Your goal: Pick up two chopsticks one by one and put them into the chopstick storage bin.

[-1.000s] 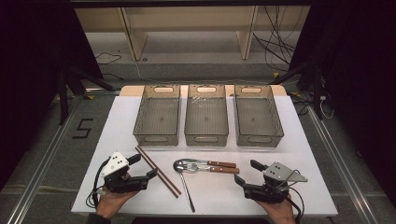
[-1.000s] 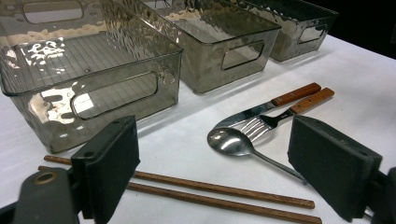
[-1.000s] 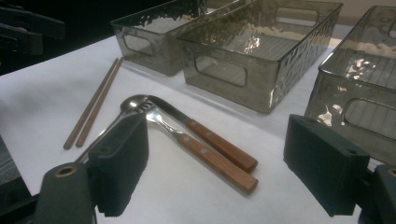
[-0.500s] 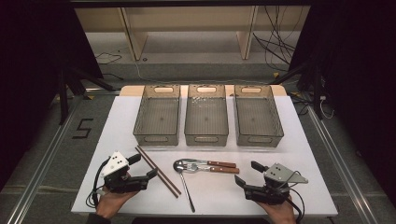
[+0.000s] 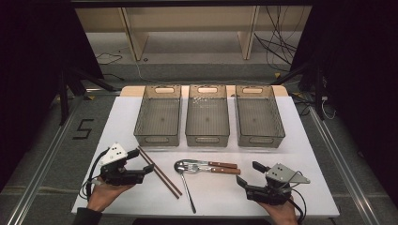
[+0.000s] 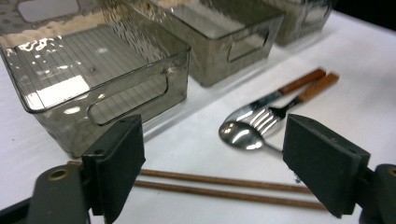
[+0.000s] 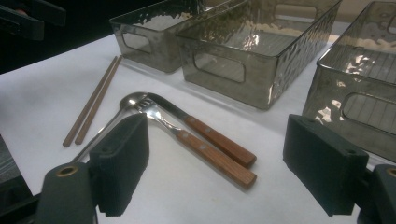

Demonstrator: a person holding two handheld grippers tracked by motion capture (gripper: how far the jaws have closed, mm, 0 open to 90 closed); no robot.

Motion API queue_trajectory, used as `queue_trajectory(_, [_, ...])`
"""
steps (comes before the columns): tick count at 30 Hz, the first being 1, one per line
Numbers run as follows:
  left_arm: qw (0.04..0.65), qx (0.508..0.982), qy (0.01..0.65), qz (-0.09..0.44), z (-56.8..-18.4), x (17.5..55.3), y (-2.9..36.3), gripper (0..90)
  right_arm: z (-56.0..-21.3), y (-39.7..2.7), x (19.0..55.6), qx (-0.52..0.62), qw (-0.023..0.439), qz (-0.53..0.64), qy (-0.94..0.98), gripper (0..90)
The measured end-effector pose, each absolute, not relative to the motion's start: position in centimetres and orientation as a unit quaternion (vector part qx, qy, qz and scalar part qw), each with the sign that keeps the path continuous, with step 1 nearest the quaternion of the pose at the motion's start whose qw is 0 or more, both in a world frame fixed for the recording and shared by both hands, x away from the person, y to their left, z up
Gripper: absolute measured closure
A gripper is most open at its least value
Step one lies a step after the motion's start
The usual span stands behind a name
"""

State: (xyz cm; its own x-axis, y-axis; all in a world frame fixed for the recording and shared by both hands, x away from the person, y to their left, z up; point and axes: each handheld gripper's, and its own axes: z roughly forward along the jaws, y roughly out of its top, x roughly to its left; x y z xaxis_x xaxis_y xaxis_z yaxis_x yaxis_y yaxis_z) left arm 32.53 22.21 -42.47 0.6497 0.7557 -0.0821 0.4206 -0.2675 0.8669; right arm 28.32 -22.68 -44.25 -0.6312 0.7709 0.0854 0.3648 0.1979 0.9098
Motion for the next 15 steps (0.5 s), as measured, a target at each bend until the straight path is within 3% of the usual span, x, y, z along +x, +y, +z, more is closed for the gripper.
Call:
queue_trajectory(4, [0.418,0.821,0.346,0.178,-41.3,33.5,21.8,20.5,-44.3,-22.6,28.4,0.379,0.199,0.506,0.749,23.5])
queue_trajectory(15, [0.345,0.875,0.296,0.168,-40.9,35.4,20.8,24.9,-44.4,-22.5,28.5,0.379,0.193,0.502,0.753,23.7])
